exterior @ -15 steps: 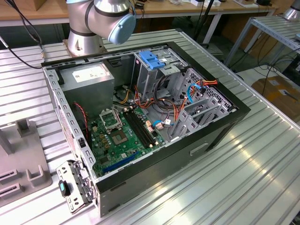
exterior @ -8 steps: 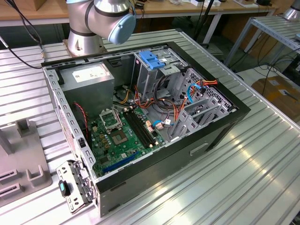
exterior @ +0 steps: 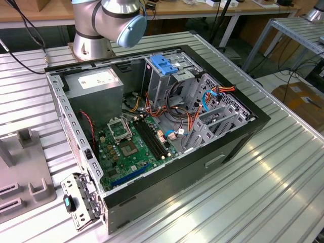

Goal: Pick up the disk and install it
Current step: 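Pick up the disk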

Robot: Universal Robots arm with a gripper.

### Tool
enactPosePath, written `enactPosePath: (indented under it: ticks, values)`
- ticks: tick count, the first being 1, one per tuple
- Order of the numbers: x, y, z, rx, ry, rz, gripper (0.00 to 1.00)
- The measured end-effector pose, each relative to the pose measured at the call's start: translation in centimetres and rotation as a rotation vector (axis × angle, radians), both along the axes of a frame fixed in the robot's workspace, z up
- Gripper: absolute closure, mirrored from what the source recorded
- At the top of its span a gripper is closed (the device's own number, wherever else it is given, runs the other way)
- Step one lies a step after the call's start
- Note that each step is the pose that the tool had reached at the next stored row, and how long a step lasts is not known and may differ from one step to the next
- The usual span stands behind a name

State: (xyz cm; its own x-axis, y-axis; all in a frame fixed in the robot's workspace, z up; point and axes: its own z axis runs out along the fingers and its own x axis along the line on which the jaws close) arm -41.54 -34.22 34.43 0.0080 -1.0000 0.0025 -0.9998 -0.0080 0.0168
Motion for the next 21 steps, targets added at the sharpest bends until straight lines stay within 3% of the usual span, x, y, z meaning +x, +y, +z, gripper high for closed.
enactPosePath:
  ticks: [21]
  values:
    - [0.0,0.0,-0.3,0.0001,-0.0002,0.0,0.4]
